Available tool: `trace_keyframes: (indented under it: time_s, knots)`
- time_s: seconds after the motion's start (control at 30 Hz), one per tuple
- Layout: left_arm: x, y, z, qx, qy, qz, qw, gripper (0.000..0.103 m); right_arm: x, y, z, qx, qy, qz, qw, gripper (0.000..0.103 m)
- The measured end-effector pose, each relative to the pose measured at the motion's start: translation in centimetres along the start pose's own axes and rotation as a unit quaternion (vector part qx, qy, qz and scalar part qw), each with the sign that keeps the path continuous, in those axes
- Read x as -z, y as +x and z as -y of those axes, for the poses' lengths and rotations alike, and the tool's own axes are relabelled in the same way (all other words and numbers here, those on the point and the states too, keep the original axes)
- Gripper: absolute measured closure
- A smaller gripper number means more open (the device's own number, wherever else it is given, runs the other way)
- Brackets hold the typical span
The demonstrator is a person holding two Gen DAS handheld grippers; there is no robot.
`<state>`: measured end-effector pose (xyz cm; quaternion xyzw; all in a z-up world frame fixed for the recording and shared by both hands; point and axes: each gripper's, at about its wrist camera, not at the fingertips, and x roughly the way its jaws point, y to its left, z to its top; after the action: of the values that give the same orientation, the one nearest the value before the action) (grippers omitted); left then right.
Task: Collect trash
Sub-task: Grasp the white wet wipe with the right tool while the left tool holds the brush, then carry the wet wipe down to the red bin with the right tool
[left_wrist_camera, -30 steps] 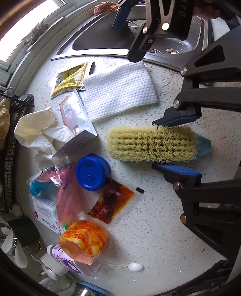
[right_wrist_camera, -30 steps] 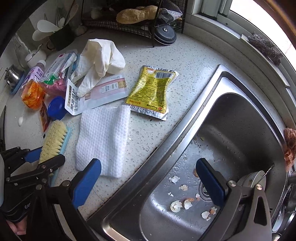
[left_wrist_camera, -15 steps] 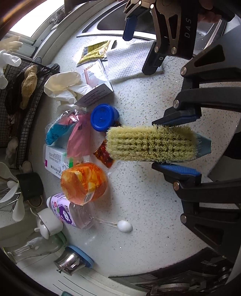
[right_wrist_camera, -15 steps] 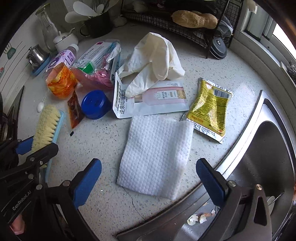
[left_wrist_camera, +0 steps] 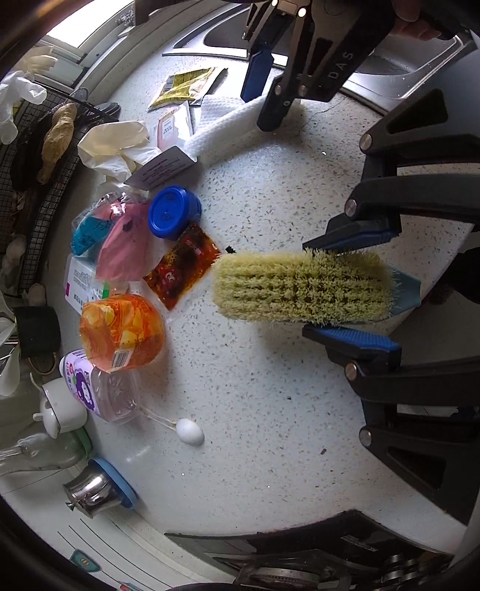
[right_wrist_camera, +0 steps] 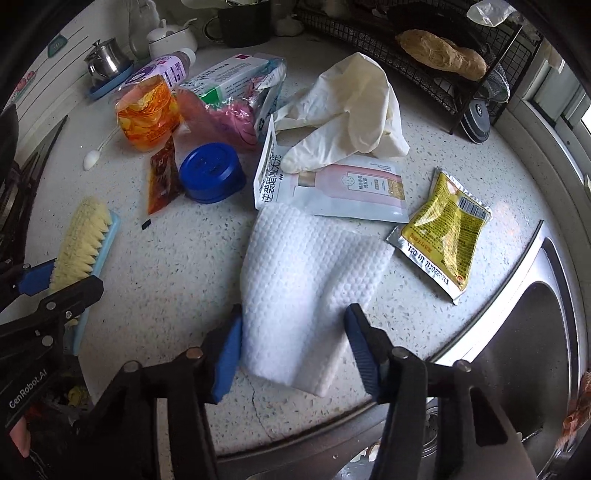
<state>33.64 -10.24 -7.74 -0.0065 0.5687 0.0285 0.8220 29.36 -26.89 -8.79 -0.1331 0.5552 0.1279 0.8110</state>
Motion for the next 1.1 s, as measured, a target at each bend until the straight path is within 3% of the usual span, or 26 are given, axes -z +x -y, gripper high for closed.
trace_keyframes:
  time_s: [0.03, 0.07, 0.2, 0.63, 0.83, 1.1]
  knots:
    - [0.3, -0.3, 0.0, -0.001, 0.002, -0.002, 1.0, 0.067, 0.1, -0.2, -0.4, 0.001, -0.003, 0.0, 1.0, 0.084]
    - [0.5, -0.6, -0.1, -0.002, 0.004, -0.003, 1.0, 0.067, 0.1, -0.2, -0.7, -0.002, -0.003, -0.003, 1.0, 0.093]
    - [1.7, -2.8, -1.1, 0.017, -0.004, 0.016, 0.9997, 0.067, 1.7, -1.6, -3.0, -0.048, 0.011, -0.011, 0.999, 0.094]
    - [11.4, -10.6, -8.9, 0.016, -0.039, 0.061, 0.9972, 0.067, 6.4, -10.1, -13.7, -0.064, -0.019, 0.042, 0.997, 0.094]
    - [16.6, -11.6, -11.7, 0.008, -0.051, 0.055, 0.9972, 0.067, 10.1, -10.7, -16.7, -0.082, -0.031, 0.042, 0.995, 0.094]
    - [23.1, -8.9, -13.6, 0.01, -0.079, 0.011, 0.9967, 0.067, 14.4, -8.2, -20.6, -0.091, -0.053, -0.002, 0.994, 0.094]
